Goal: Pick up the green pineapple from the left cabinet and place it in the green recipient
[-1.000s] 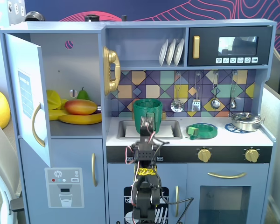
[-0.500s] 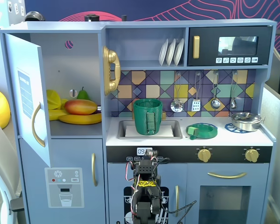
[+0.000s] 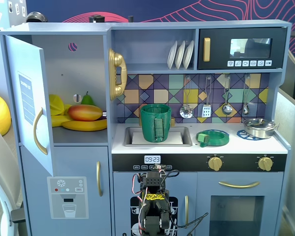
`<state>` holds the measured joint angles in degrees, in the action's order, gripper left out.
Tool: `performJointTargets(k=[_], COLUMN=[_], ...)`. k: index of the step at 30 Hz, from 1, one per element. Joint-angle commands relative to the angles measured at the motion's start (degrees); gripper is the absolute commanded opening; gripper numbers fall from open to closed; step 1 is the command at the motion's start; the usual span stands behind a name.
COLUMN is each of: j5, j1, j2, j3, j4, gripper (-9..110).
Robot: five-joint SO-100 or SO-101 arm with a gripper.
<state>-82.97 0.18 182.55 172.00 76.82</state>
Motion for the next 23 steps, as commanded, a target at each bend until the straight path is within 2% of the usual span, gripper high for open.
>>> performJointTargets(k=[1,6,23], j5=[1.3,-4.0,-3.6], j1=[-0.5,-0.6,-1.1], j2=[-0.5,-0.5,-0.5], j3=[-0.4,-0.3,-0.3], j4=[10.2,10.9,10.9], gripper=[3,1,1])
